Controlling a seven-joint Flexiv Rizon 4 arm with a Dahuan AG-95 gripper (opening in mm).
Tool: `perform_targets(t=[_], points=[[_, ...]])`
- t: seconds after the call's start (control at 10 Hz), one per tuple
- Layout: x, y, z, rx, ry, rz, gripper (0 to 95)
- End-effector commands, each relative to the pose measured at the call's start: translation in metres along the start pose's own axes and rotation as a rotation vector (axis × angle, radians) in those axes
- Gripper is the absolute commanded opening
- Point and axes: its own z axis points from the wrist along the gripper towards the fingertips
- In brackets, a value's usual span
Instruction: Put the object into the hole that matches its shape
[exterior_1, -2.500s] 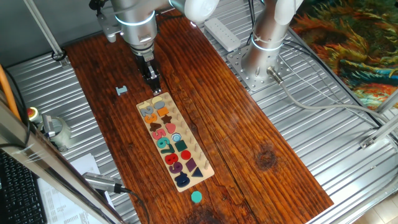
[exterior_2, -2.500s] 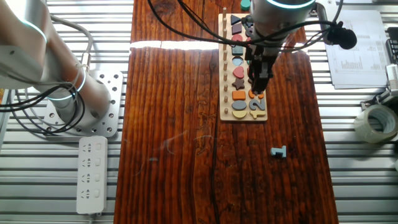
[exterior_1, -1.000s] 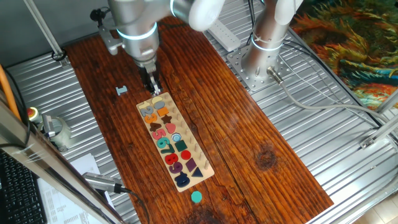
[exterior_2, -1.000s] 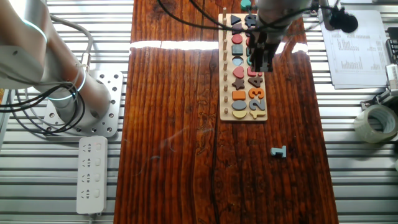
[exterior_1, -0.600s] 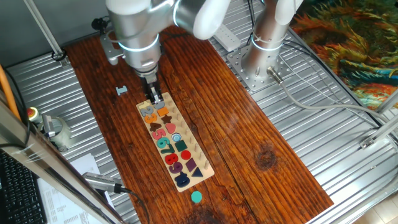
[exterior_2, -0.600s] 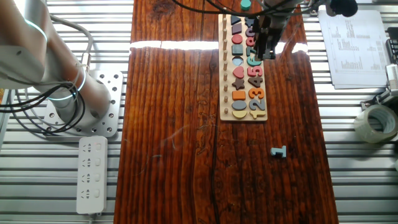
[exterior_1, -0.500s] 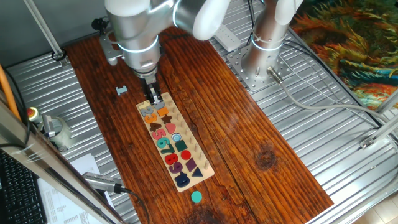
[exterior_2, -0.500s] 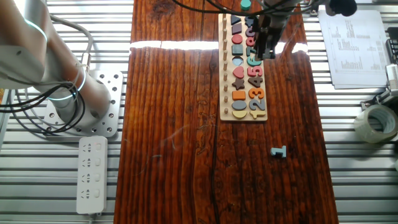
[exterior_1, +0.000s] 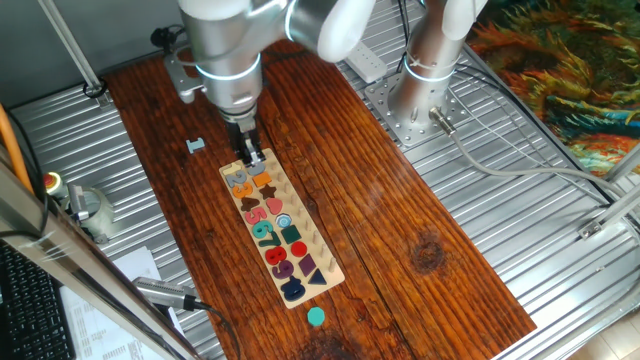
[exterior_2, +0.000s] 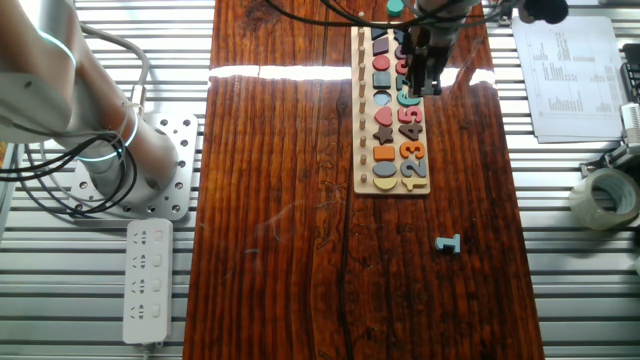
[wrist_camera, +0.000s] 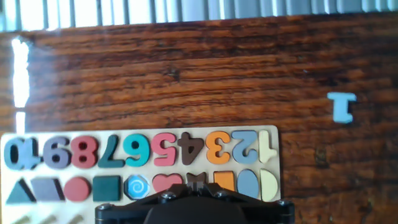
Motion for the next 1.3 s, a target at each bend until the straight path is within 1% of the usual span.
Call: perform_targets(t=[0.1,0.2,0.3,0.4,0.5,0.6,0.7,0.8,1.0,1.2,1.3], points=[[-0.005,0.014,0.005,-0.009,0.032,-0.119,0.0],[-0.008,0.025,0.009,-0.008,0.025,-0.110,0.0],[-0.013,0.044,0.014,-0.007,0.010,-0.102,0.0],[-0.017,0.062,0.018,-0.006,0.000,-0.088,0.0],[-0.020,0.075,0.021,-0.006,-0.001,-0.082,0.0],[-0.024,0.100,0.025,-0.007,0.005,-0.066,0.0],[-0.024,0.105,0.026,-0.006,0.005,-0.055,0.0],[-0.026,0.125,0.028,-0.003,0.004,-0.020,0.0],[-0.026,0.125,0.028,0.010,-0.005,0.018,0.0],[-0.026,0.125,0.028,-0.005,-0.004,-0.022,0.0],[-0.026,0.125,0.028,-0.005,0.007,-0.072,0.0]])
